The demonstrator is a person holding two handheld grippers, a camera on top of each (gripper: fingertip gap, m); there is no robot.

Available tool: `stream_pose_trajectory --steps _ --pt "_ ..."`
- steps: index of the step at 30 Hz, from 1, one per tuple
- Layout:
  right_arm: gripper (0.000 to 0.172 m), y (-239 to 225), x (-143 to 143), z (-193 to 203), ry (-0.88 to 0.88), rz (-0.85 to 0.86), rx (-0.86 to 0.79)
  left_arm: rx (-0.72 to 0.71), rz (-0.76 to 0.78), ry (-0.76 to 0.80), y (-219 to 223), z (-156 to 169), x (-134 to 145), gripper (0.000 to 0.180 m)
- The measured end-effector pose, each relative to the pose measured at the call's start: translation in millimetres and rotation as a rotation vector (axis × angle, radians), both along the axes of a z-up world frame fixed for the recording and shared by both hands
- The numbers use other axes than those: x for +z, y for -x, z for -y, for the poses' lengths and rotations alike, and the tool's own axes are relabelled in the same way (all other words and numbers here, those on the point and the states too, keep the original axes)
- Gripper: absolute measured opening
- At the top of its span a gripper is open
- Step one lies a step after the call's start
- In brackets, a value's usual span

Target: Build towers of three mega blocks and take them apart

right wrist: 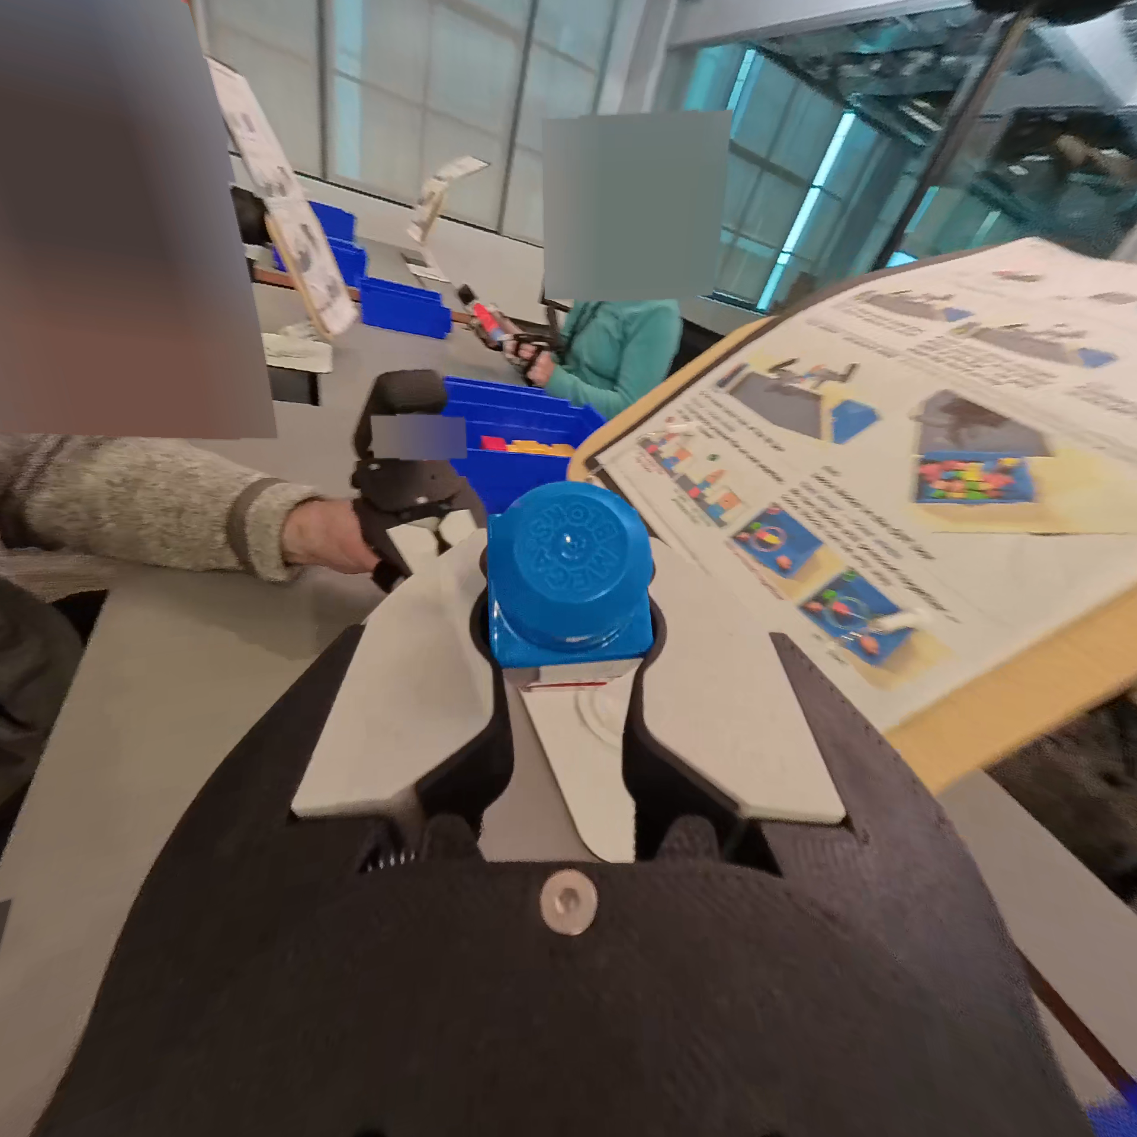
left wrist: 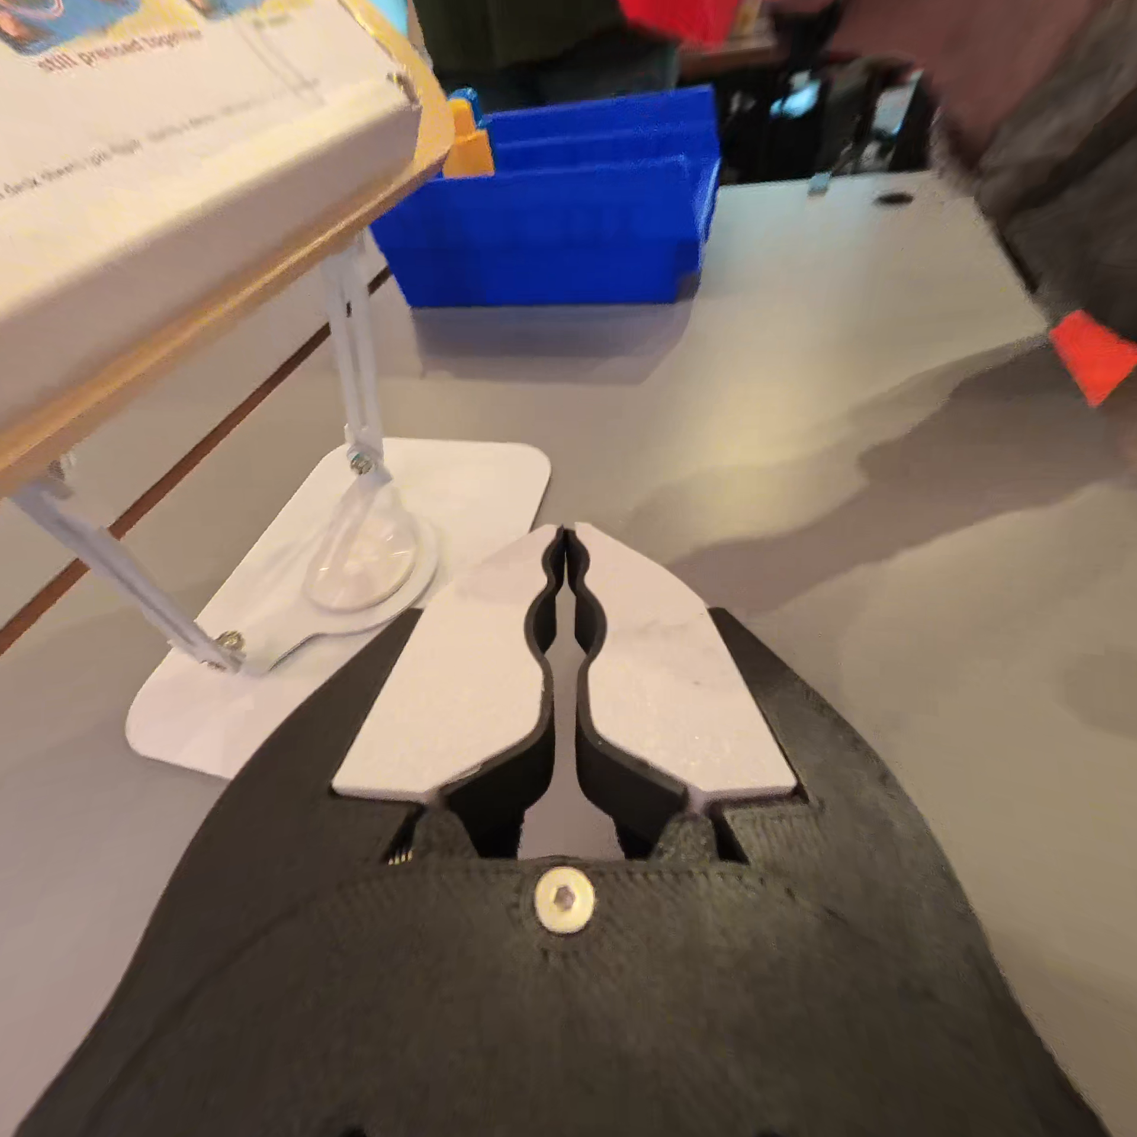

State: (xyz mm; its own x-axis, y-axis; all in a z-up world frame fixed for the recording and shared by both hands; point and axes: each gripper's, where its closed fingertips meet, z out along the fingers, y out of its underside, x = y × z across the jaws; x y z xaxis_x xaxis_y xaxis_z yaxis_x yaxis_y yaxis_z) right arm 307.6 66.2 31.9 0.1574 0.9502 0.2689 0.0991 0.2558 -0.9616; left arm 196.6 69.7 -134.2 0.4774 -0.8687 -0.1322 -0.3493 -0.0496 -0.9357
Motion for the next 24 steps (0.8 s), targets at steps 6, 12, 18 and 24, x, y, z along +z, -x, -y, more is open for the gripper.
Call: stream_pose_trajectory --steps 6,12,18,24 --pt "0.041 -56 35 -33 -0.047 -0.011 -0.206 0.052 0.017 -0.022 0 -8 -1 0.000" --pt "0.041 -118 56 -77 -0.063 0.016 -0.460 0.045 0.000 -0.015 -2 -7 -4 0.004" --pt "0.041 -184 61 -129 -0.020 0.033 -0.715 0.052 -0.016 -0.020 -3 -8 -7 0.000" --pt "0.041 -229 36 -182 0.074 0.073 -0.923 0.050 -0.012 0.007 -3 -10 -11 0.000"
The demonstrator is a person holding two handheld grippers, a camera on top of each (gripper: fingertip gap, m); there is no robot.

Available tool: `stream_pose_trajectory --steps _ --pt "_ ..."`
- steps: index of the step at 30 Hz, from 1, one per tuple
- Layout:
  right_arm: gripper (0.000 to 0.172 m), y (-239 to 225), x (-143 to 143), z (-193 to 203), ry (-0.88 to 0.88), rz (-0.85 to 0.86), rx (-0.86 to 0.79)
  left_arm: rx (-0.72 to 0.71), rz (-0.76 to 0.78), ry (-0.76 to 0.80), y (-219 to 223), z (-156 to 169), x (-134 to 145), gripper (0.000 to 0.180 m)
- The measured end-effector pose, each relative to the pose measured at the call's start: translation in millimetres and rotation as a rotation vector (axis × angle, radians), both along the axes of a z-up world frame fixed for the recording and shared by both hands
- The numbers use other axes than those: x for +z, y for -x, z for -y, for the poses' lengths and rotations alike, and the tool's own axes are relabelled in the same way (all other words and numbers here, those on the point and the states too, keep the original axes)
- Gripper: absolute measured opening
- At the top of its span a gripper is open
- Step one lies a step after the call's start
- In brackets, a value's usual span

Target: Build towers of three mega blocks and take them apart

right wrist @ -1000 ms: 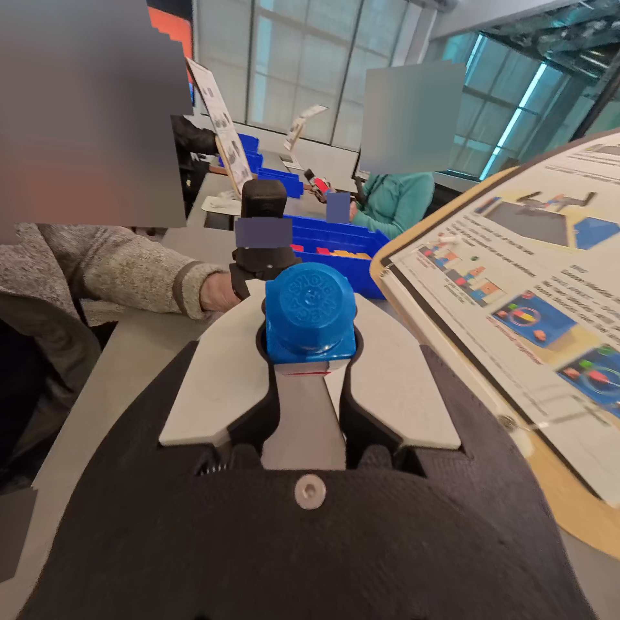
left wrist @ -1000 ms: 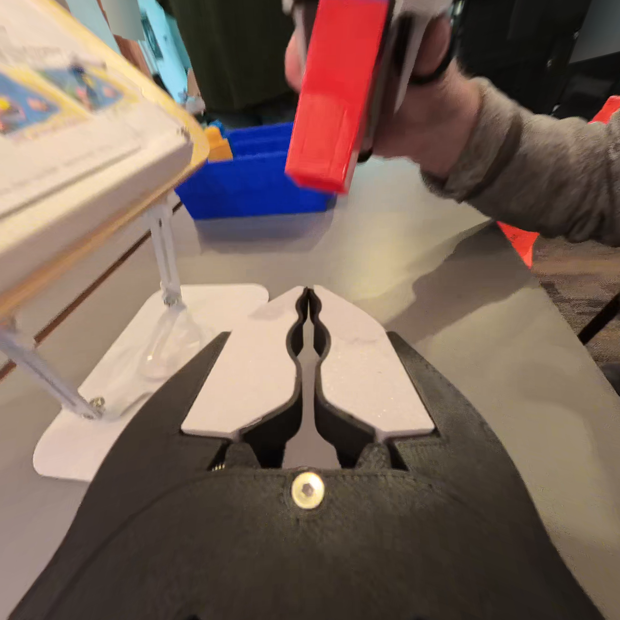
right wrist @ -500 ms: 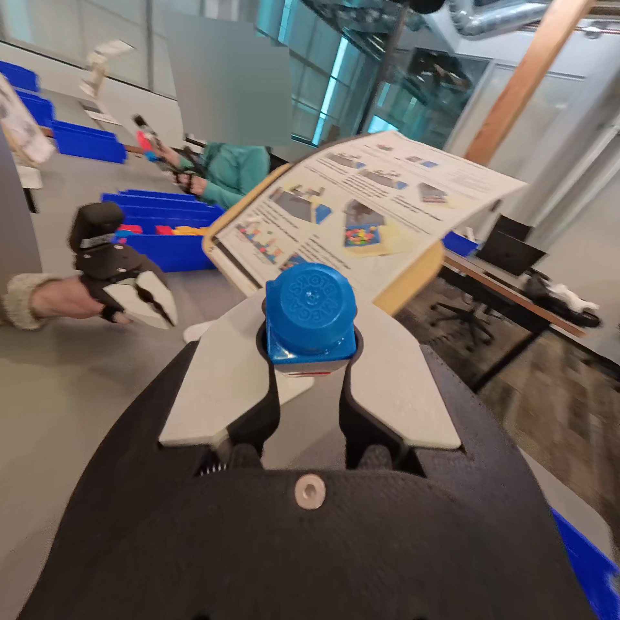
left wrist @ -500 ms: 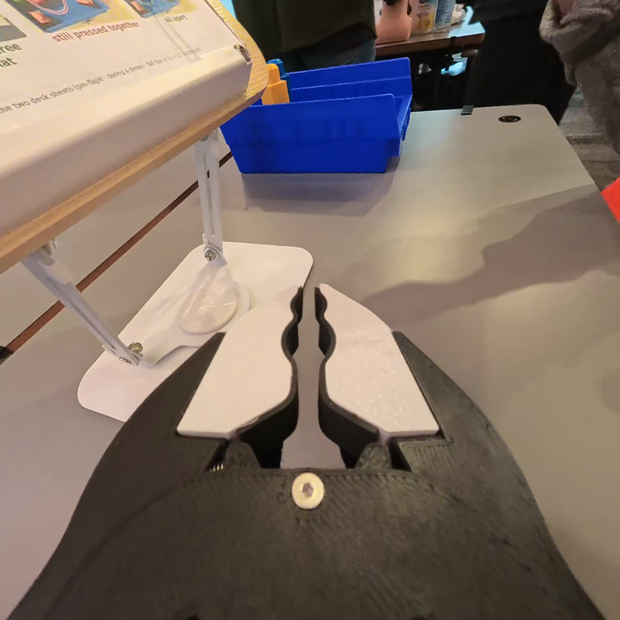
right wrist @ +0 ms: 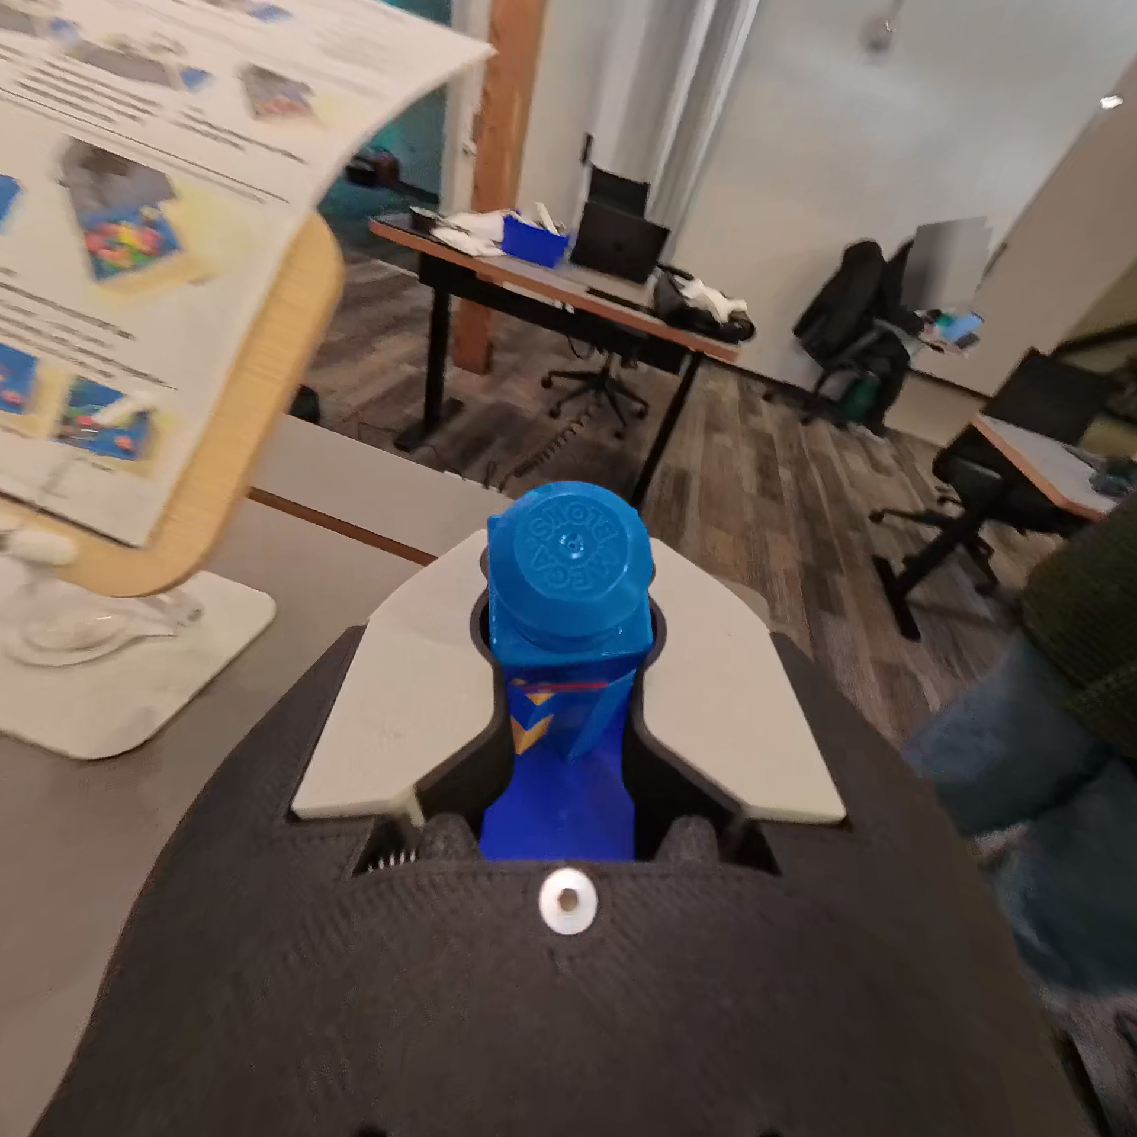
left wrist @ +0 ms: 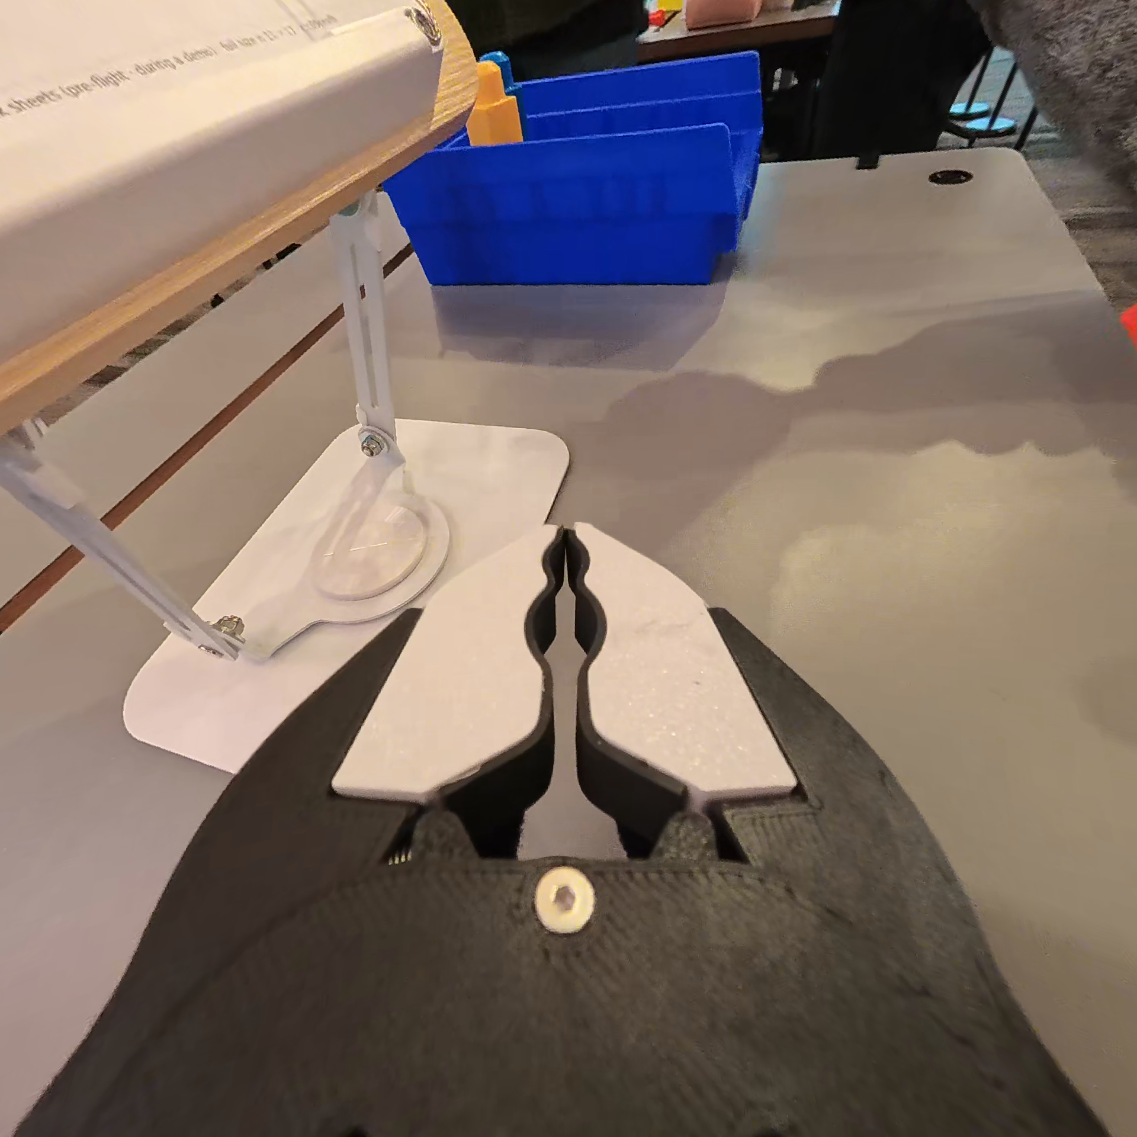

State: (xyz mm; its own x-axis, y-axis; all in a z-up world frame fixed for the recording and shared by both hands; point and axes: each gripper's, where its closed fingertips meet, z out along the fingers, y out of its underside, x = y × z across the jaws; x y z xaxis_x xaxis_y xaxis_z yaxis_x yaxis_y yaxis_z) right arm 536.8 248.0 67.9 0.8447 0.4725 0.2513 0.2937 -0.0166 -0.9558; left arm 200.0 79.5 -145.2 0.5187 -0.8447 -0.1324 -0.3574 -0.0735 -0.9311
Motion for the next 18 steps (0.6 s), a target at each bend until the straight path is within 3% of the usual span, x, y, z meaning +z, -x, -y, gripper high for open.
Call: stream_pose_trajectory --steps 7,13,18 --pt "0.042 -51 -60 -65 0.156 0.011 -0.209 0.005 -0.005 0.004 0 -1 -2 0.000" --pt "0.043 -71 -130 -104 0.306 0.003 -0.277 0.003 -0.003 0.012 0 -2 -3 0.000" --pt "0.042 -80 -169 -126 0.397 0.026 -0.340 0.006 -0.005 0.011 0 -3 -3 0.000"
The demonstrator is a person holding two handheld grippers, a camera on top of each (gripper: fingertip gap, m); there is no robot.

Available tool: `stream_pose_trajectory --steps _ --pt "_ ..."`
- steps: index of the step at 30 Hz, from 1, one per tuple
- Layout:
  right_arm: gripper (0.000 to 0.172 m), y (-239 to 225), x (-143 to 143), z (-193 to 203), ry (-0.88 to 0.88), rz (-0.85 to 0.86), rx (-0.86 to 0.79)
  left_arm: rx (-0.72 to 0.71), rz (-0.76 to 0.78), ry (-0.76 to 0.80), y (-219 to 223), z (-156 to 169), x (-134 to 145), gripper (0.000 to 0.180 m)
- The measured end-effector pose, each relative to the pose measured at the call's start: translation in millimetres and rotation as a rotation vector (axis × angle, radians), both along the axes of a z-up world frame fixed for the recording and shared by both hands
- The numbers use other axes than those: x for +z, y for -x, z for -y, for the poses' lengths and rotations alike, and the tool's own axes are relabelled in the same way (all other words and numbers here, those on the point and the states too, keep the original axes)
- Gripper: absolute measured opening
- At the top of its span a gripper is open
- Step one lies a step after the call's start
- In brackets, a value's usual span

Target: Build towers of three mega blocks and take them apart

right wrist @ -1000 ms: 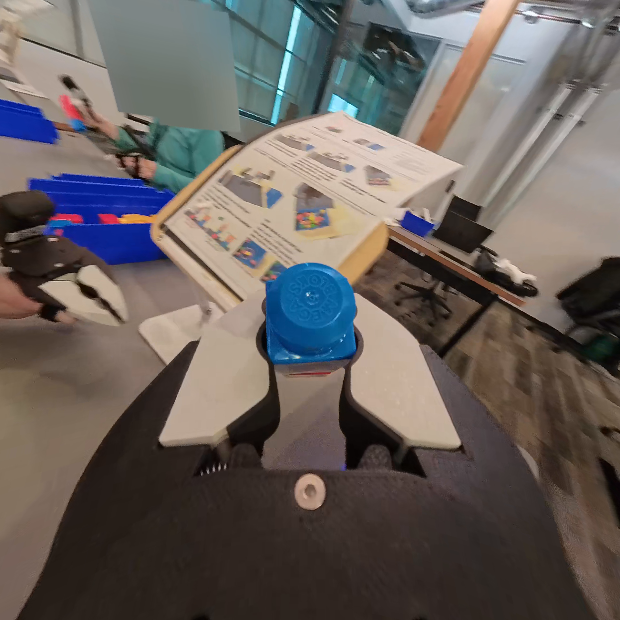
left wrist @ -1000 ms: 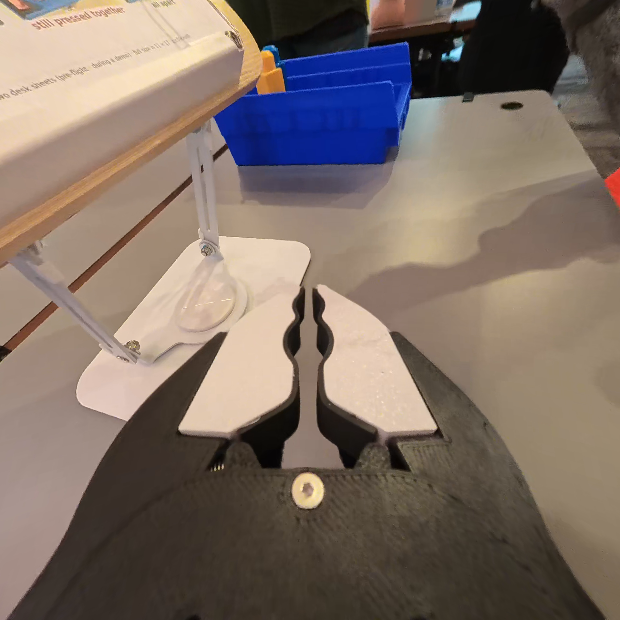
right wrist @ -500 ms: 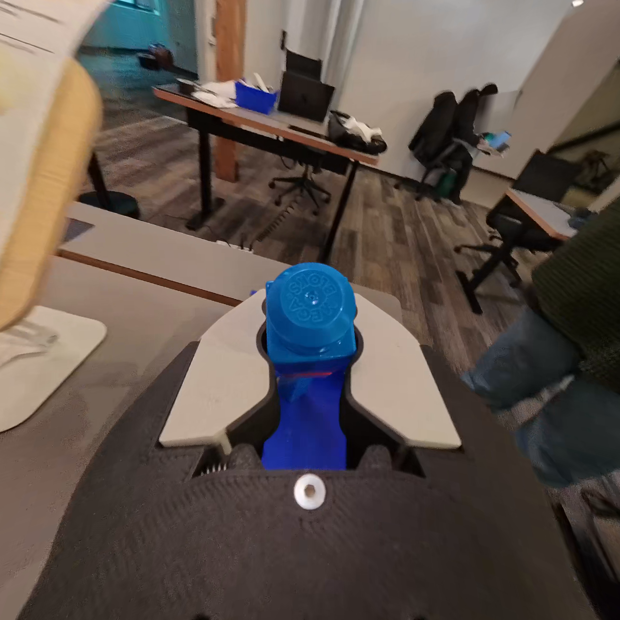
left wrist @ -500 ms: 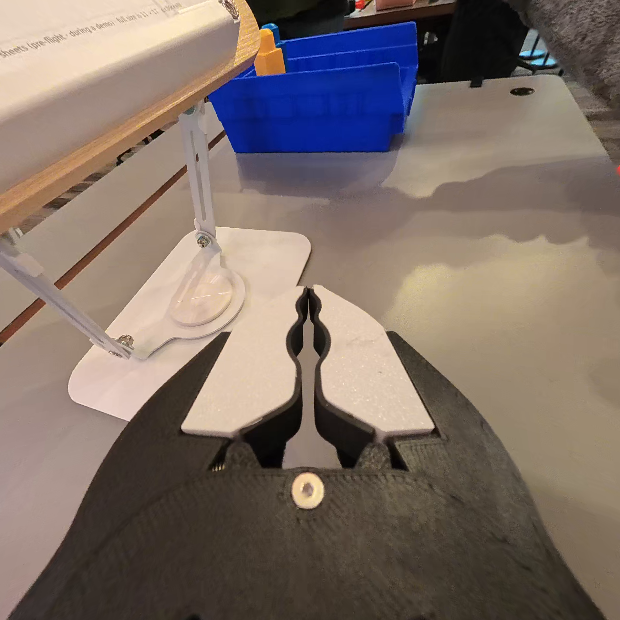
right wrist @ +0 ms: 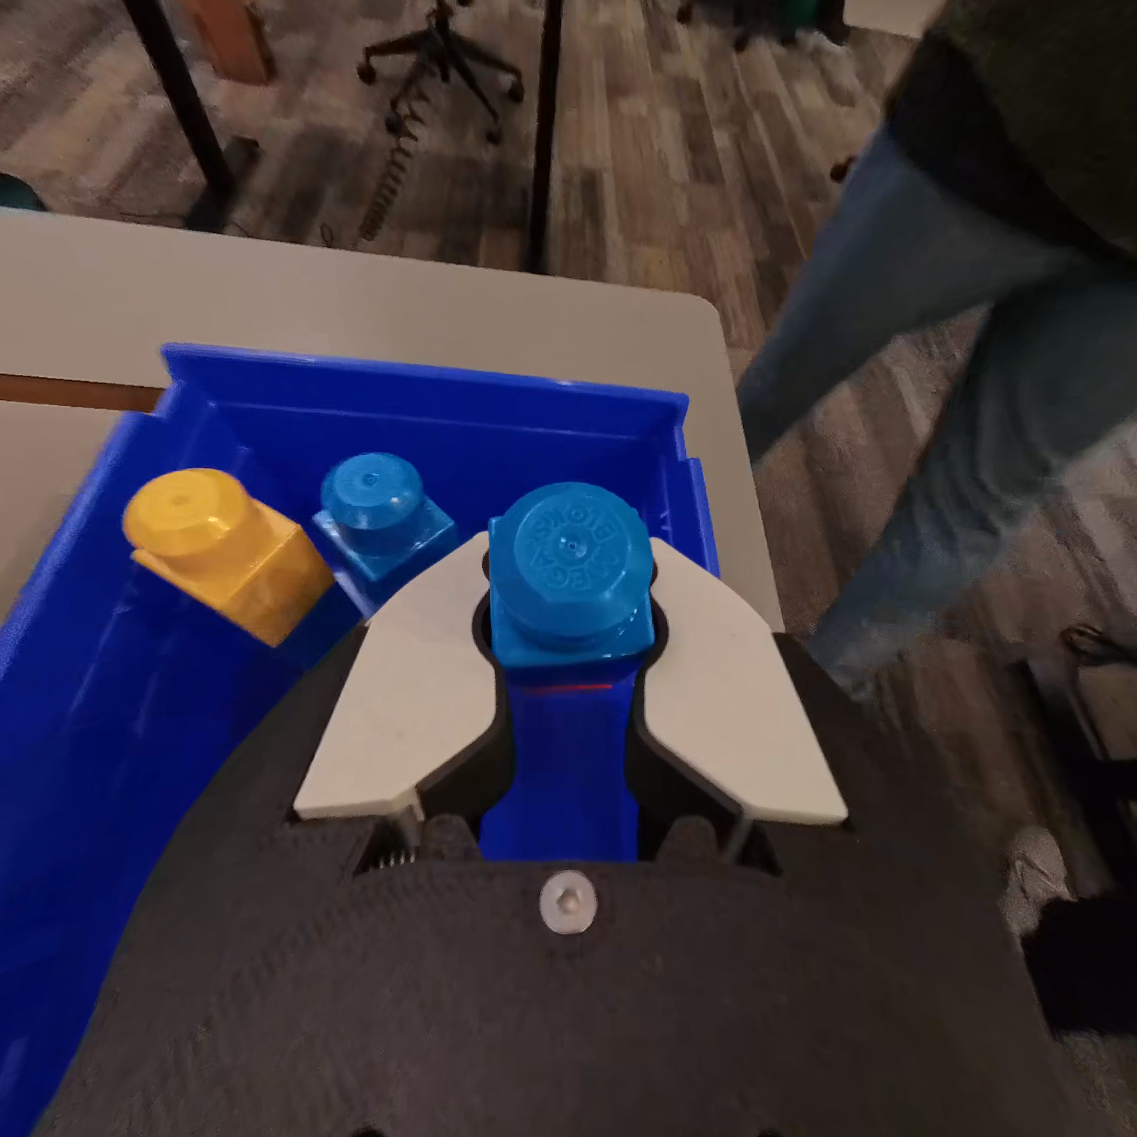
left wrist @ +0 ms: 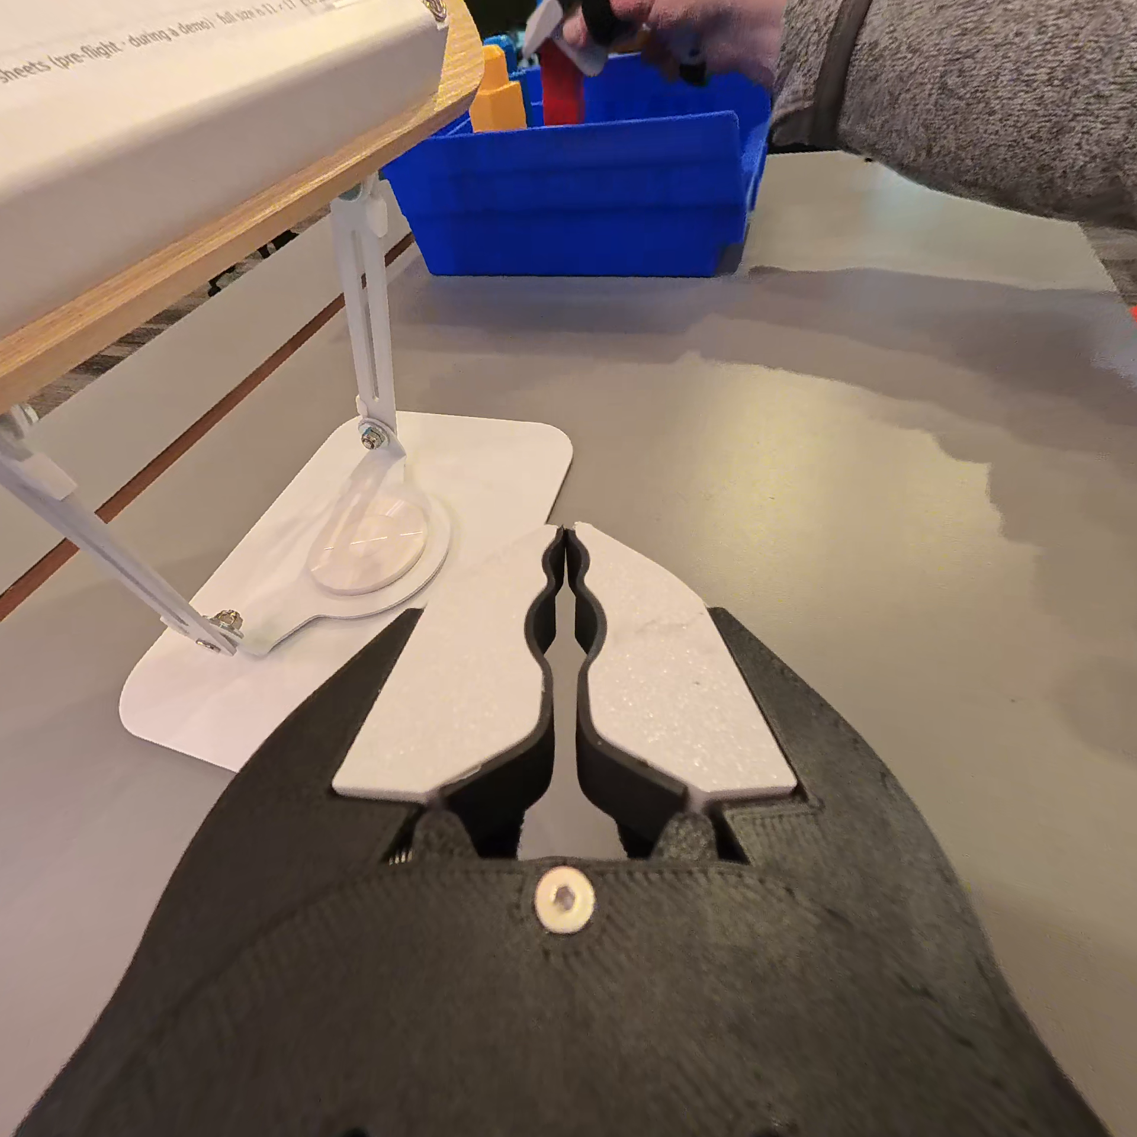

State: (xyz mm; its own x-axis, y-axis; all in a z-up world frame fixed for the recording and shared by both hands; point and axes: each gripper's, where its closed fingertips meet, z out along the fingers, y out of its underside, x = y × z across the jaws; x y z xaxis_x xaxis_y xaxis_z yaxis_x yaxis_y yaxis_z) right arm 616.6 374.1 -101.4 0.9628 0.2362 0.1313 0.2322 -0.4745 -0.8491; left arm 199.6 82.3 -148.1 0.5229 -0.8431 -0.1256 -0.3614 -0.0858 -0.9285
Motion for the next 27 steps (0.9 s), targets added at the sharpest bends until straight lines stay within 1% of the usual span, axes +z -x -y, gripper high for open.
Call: stream_pose_trajectory --steps 4,11,18,22,24,27 --pt "0.042 7 -25 -7 0.103 -0.002 0.000 0.000 -0.002 0.003 0 0 -1 0.000" --pt "0.042 4 -55 -13 0.204 0.004 -0.032 -0.003 -0.003 0.003 -1 0 0 0.000" --pt "0.043 9 -55 -16 0.206 -0.026 -0.030 -0.010 -0.005 0.005 -2 1 0 0.000" --pt "0.043 8 -51 -13 0.180 -0.011 -0.046 -0.013 -0.006 0.006 -2 1 0 0.000" --pt "0.052 5 -49 -11 0.172 0.006 -0.060 -0.019 -0.004 0.010 -3 2 0 0.000" --pt "0.056 5 -45 -7 0.167 -0.002 -0.058 -0.024 -0.007 0.012 -5 3 -1 0.000"
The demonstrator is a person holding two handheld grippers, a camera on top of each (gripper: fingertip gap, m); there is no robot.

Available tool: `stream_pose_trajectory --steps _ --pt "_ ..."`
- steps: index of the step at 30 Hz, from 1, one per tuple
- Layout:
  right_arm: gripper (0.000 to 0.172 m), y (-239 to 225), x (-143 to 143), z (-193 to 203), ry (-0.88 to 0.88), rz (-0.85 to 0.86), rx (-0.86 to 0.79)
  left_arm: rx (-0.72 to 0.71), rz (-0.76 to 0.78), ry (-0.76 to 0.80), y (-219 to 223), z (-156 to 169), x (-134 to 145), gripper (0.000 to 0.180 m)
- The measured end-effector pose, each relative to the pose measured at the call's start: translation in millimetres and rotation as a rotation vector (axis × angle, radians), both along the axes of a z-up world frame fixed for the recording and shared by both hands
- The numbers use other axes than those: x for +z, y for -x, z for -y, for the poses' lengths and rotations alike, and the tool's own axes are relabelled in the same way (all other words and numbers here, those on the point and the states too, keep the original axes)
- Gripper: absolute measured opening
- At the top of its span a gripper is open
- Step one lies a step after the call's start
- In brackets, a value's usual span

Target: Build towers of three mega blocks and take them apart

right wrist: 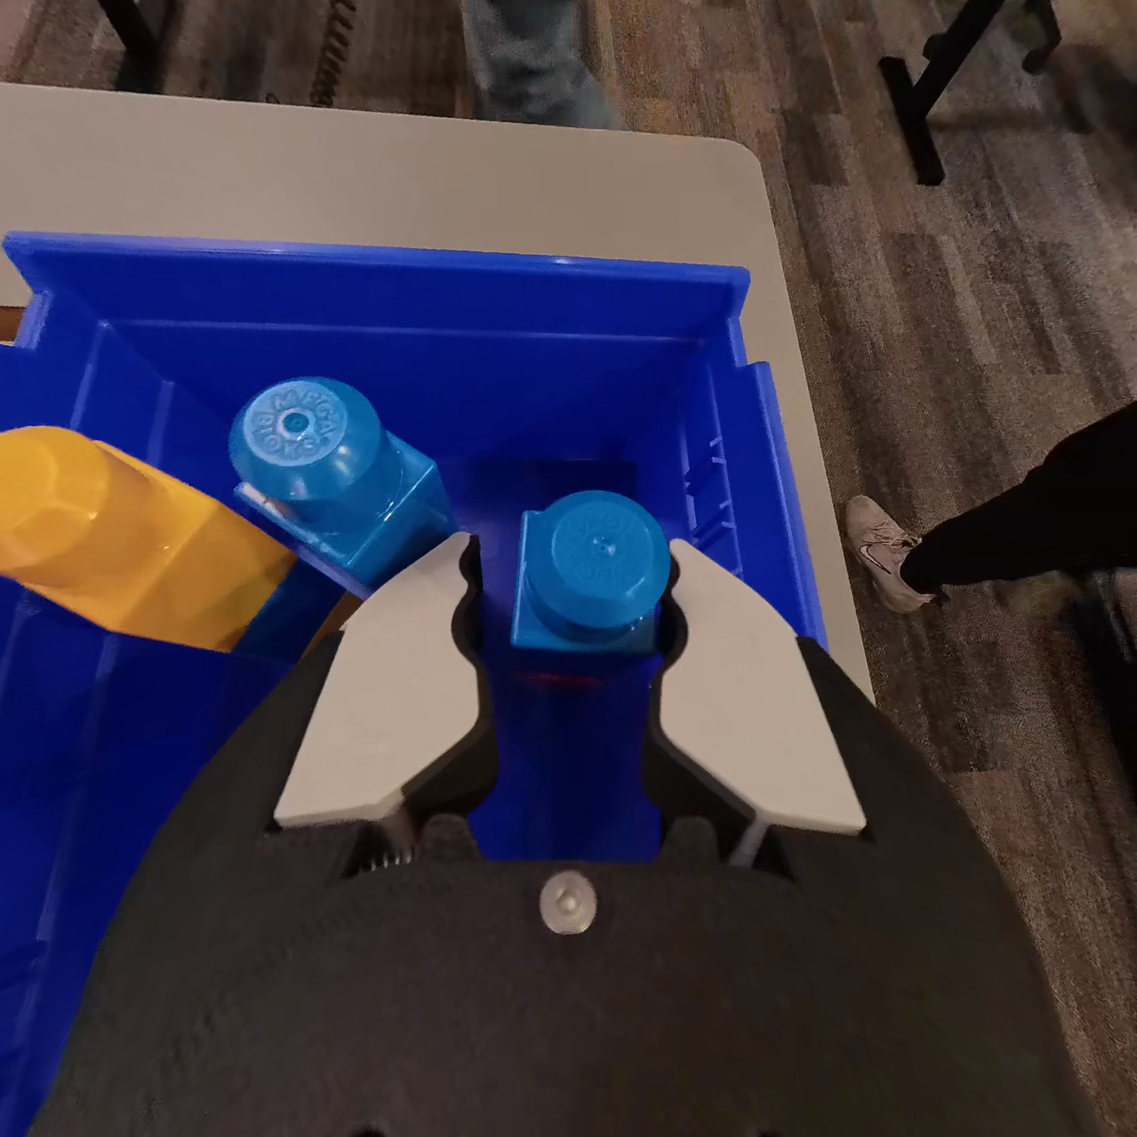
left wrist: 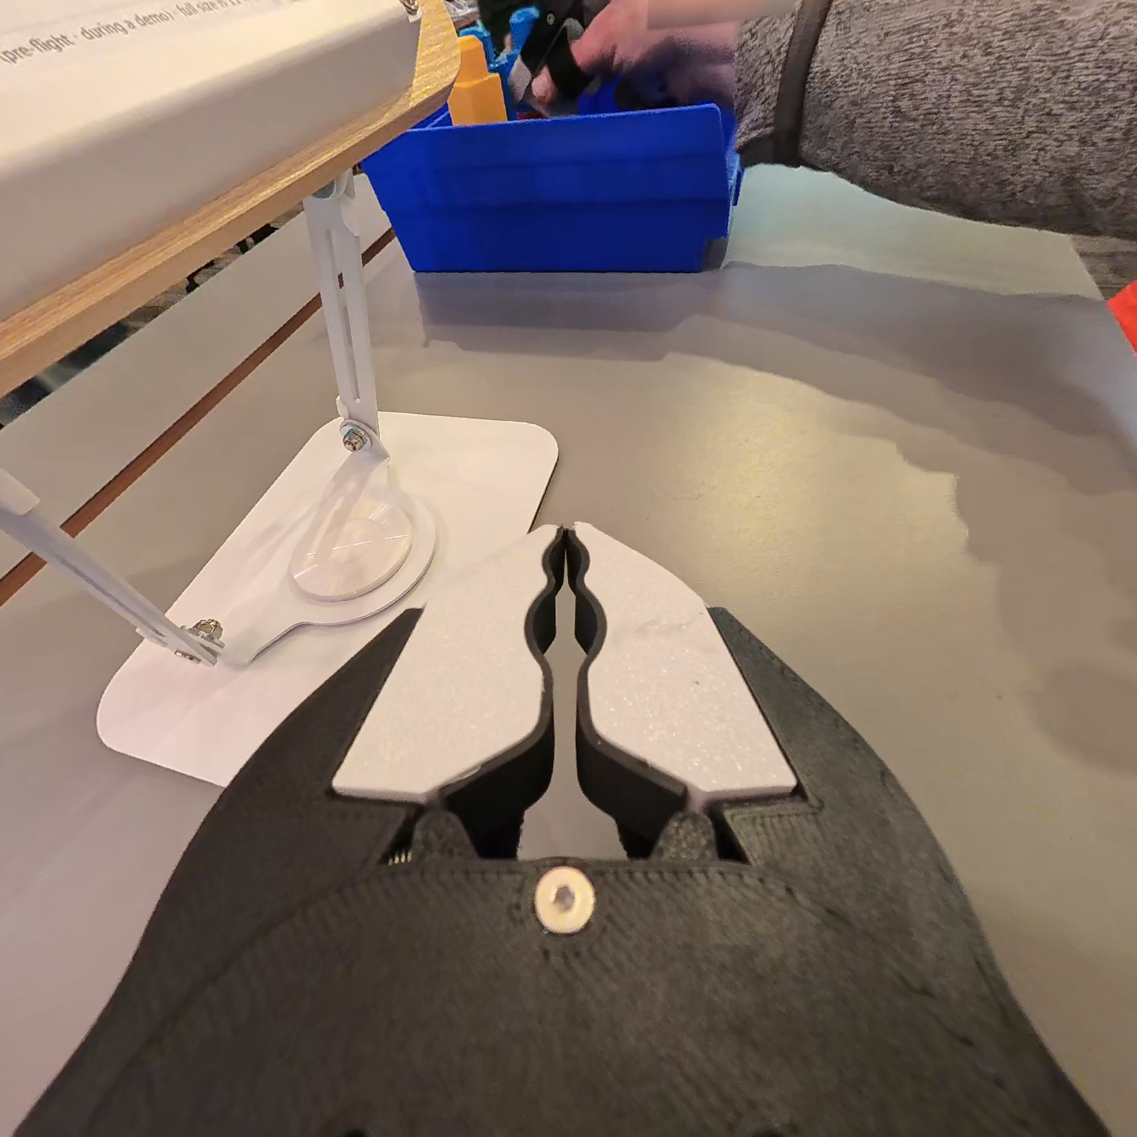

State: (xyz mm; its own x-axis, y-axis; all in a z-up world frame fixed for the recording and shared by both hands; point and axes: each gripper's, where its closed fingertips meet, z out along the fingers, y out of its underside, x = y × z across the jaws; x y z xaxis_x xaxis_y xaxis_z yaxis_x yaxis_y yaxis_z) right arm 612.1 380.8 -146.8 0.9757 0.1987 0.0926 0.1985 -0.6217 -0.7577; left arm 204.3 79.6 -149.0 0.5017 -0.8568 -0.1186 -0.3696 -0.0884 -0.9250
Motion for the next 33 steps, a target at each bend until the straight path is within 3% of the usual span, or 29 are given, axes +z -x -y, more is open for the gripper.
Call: stream_pose_trajectory --steps 5,11,13,16,17,22,27,30,33 --pt "0.059 1 13 10 -0.019 0.014 0.017 0.002 0.005 -0.004 0 0 1 0.000" --pt "0.054 0 55 44 -0.156 0.071 0.025 0.014 0.015 -0.018 1 -1 4 0.000" --pt "0.046 3 75 62 -0.233 0.092 0.038 0.020 0.015 -0.025 3 -2 6 0.000" --pt "0.005 18 110 98 -0.369 0.139 0.100 0.031 0.013 -0.036 5 -1 12 0.000" --pt "0.000 26 126 111 -0.455 0.169 0.130 0.041 0.000 -0.057 8 -1 16 0.000" --pt "0.000 88 165 176 -0.629 0.193 0.267 0.089 0.035 -0.121 27 0 46 0.000" --pt "0.000 187 162 221 -0.719 0.163 0.505 0.233 0.006 -0.212 87 -3 85 0.000" --pt "0.000 238 151 244 -0.746 0.118 0.644 0.373 -0.043 -0.301 149 3 122 0.001" --pt "0.000 273 132 252 -0.710 0.101 0.760 0.523 -0.153 -0.289 224 5 135 0.008"
